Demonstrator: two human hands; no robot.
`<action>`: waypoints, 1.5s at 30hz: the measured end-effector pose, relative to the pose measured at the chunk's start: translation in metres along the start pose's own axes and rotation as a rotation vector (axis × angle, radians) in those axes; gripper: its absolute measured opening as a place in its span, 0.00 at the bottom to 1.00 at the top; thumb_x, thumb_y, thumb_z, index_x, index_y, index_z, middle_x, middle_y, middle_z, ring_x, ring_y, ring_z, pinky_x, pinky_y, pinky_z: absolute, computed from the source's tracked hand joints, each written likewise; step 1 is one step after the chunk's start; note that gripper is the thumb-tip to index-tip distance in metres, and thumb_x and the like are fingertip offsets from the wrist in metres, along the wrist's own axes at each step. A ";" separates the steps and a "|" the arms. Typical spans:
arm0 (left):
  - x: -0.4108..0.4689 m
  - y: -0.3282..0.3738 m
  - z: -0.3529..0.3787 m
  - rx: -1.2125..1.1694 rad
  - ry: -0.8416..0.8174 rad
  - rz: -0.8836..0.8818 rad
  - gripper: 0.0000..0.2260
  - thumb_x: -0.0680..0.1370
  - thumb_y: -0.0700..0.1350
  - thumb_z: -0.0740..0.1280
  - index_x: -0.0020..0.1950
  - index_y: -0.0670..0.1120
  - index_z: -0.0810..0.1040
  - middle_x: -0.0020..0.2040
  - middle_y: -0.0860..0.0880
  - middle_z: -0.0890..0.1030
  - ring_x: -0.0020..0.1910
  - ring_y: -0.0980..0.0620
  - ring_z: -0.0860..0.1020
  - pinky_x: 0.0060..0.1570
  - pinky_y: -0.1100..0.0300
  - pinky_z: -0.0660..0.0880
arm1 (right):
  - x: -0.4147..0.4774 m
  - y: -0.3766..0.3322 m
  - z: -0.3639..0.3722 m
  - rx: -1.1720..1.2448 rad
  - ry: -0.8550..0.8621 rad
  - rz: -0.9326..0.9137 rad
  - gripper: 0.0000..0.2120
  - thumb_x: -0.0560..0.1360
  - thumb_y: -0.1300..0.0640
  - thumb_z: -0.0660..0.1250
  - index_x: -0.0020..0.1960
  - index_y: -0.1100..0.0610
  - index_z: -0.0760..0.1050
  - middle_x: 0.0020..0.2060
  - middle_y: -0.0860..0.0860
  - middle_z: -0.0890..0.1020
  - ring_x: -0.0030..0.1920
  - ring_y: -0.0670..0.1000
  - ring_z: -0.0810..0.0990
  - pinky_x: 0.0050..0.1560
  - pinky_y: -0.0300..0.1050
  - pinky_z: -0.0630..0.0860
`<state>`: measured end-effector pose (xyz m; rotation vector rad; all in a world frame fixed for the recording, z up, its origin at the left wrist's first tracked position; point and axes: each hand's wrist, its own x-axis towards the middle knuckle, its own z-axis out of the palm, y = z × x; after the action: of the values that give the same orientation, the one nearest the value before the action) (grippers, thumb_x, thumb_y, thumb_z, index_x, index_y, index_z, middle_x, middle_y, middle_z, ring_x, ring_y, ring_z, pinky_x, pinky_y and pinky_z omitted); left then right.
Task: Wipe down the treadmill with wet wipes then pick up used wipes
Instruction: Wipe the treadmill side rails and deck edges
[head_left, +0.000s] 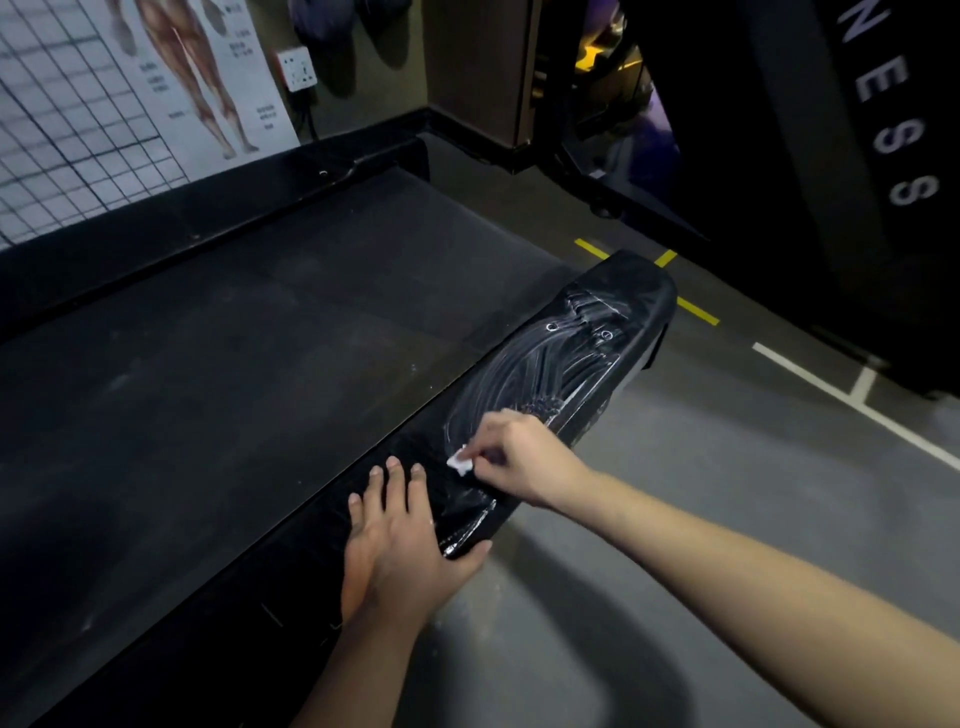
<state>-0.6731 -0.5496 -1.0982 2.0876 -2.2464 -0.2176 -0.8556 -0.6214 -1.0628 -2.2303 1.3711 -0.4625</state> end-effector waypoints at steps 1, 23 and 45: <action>0.000 0.000 0.000 -0.001 -0.001 0.000 0.52 0.59 0.76 0.65 0.70 0.40 0.78 0.70 0.37 0.77 0.70 0.37 0.76 0.66 0.37 0.74 | -0.006 0.004 -0.005 -0.009 -0.006 -0.018 0.10 0.70 0.62 0.70 0.49 0.55 0.87 0.41 0.52 0.83 0.44 0.52 0.80 0.50 0.40 0.72; -0.001 -0.001 -0.001 0.010 0.027 -0.006 0.53 0.60 0.78 0.67 0.71 0.40 0.77 0.72 0.38 0.76 0.72 0.37 0.74 0.66 0.37 0.74 | -0.019 0.072 -0.043 -0.060 0.439 0.317 0.07 0.73 0.61 0.73 0.49 0.56 0.87 0.40 0.53 0.83 0.43 0.54 0.80 0.46 0.44 0.73; 0.001 -0.002 0.002 0.031 0.094 0.020 0.51 0.60 0.76 0.64 0.69 0.39 0.78 0.69 0.37 0.78 0.69 0.36 0.77 0.63 0.37 0.76 | -0.020 0.033 -0.001 -0.047 0.402 0.270 0.10 0.73 0.65 0.69 0.51 0.58 0.86 0.44 0.52 0.84 0.47 0.55 0.78 0.50 0.39 0.68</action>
<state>-0.6712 -0.5505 -1.1001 2.0432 -2.2295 -0.0813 -0.8894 -0.6168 -1.0814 -2.0138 1.8723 -0.8178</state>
